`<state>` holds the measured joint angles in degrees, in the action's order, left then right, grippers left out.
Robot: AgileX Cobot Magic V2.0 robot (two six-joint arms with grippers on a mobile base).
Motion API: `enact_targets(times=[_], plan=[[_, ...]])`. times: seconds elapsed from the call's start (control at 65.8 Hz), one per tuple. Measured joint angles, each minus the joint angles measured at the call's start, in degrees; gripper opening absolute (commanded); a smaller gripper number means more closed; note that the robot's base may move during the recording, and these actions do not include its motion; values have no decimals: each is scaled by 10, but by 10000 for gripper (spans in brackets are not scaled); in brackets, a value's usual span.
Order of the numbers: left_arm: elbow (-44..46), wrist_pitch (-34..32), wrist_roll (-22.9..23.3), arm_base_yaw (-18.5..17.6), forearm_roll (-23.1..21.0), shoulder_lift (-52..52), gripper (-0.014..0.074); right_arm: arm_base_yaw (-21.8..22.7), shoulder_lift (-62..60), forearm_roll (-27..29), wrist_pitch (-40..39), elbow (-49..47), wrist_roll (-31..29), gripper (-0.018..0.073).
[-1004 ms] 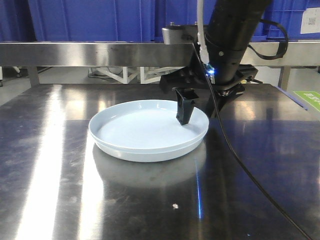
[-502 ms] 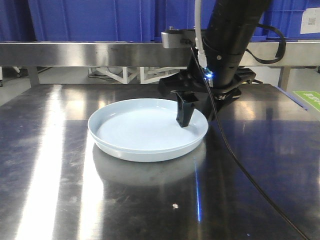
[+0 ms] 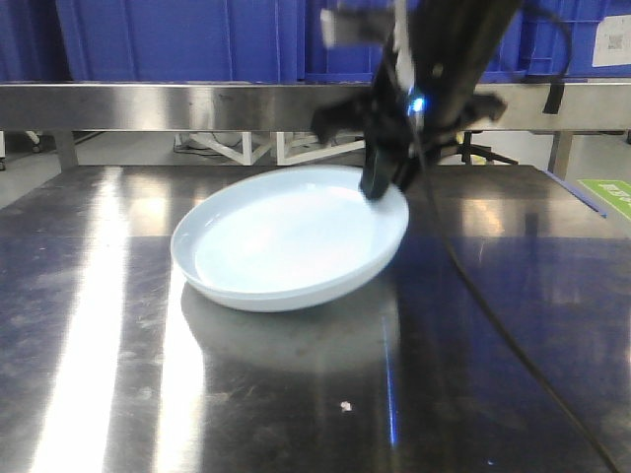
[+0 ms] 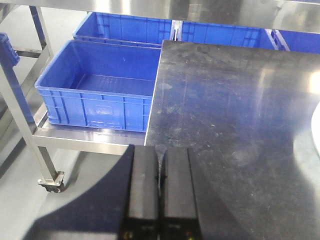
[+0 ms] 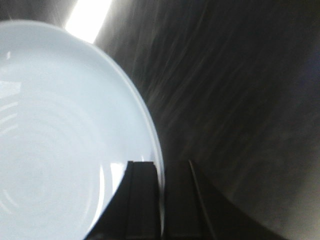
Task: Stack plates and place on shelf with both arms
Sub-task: 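Grasp the rim of the stacked plates with the right gripper and lift, then hold the plate stack raised in the right gripper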
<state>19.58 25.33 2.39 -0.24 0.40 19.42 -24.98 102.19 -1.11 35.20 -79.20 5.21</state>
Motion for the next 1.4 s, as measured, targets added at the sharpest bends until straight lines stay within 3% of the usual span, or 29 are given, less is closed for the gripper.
enact_targets(times=[0.274, 0.639, 1.004, 1.399], plan=[[0, 0, 0, 0, 0, 0, 83, 55, -144, -11, -26, 39, -3, 52], [0, 0, 0, 0, 0, 0, 83, 130, -400, -12, -145, 268, -4, 52], [0, 0, 0, 0, 0, 0, 83, 135, -602, -12, -164, 449, -4, 52], [0, 0, 0, 0, 0, 0, 83, 135, -713, -12, -184, 537, -5, 52]])
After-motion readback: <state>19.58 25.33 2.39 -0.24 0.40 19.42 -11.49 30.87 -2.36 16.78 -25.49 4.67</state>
